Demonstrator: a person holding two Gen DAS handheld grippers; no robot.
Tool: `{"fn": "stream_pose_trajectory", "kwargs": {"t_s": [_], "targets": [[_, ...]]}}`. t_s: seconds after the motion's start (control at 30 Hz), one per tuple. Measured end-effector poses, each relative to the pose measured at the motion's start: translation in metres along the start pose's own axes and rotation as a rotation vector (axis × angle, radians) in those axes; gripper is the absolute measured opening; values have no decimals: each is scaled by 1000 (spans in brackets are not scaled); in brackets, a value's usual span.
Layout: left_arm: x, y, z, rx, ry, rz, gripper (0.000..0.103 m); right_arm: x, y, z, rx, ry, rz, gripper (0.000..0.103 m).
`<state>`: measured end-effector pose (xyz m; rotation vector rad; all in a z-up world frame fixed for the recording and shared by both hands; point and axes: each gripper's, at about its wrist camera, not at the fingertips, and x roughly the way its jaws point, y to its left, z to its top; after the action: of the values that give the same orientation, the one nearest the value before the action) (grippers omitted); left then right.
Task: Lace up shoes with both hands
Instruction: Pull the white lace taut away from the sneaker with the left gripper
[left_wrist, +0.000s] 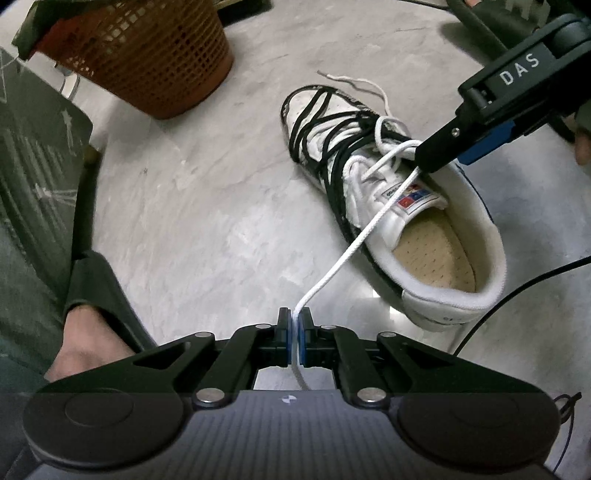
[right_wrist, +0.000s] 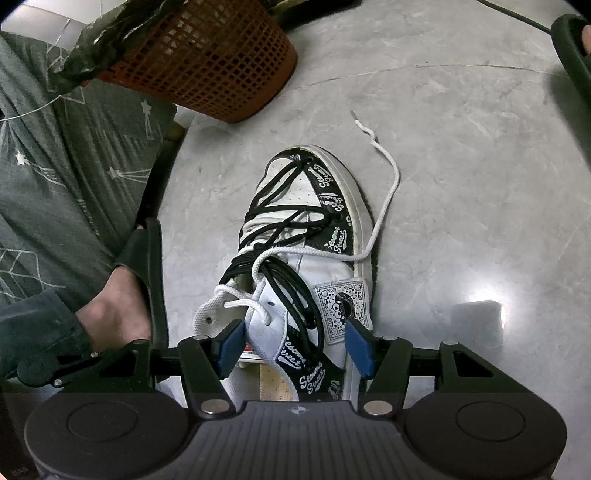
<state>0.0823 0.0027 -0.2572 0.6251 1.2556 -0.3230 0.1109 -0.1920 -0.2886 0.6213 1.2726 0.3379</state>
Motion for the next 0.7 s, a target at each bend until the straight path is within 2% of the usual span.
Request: {"fn": "stream_pose_trajectory", "kwargs": {"t_s": [0.47,0.7], "targets": [[0,9,-9,-31,26,10,5,1,0,0,-2,3,-5,62],[4,16,-13,-74,59,-28,5,2,0,0,-4,2,-6,62]]}}
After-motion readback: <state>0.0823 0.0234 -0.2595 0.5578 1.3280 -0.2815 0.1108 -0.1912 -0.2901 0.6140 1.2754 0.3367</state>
